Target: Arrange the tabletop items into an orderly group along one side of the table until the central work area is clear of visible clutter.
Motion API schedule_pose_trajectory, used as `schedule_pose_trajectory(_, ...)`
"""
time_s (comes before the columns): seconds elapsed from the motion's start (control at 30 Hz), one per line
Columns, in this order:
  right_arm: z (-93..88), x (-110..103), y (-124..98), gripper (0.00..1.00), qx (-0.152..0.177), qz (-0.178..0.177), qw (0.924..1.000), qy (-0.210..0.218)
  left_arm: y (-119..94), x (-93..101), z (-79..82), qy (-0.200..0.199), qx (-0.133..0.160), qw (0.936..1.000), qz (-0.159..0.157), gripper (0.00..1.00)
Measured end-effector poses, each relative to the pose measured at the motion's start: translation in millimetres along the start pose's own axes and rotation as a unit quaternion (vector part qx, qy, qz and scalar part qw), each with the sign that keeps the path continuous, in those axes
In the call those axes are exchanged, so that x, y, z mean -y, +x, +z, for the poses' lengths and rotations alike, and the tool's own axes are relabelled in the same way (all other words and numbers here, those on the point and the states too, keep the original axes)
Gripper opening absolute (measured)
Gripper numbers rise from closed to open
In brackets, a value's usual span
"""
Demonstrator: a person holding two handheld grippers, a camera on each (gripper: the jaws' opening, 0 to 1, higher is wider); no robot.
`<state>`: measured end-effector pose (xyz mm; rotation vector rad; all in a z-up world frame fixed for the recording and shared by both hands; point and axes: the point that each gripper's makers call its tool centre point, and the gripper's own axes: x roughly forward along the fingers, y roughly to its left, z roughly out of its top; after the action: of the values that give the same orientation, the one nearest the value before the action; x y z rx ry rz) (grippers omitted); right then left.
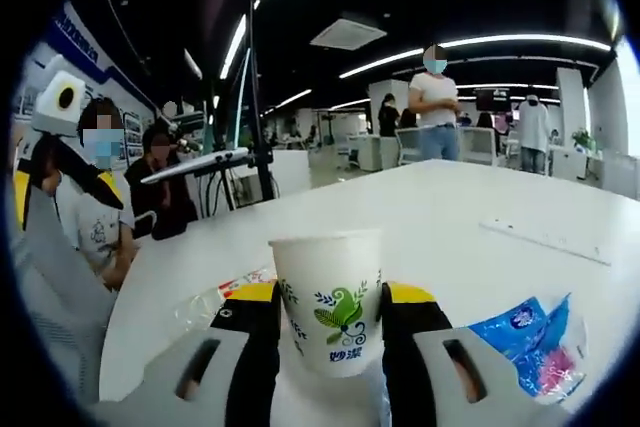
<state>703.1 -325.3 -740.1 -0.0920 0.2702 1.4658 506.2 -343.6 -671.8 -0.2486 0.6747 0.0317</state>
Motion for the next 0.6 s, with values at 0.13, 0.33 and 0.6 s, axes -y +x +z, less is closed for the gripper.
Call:
schedule_pose_trajectory(0.13, -0.8, 1.3, 4.3, 0.36, 0.011, -0.003, 0.9999, -0.001, -0.3, -1.4, -0.1, -0.001, 0.001, 1.0, 0.0, 0.79)
schedule_pose_trajectory(0.33, -5.0, 0.8, 8.6, 0.36, 0.019, -0.007, 0.9997, 0.012, -0.4, -2.9, -0.4, -0.001, 0.001, 1.0, 0.002, 0.79)
schedule_pose_trajectory(0.6, -15.8, 1.1, 7.5, 0.36, 0.005, -0.01, 0.9999, 0.004, 0.3, -3.4, -1.2, 0.0, -0.001, 1.0, 0.004, 0.79)
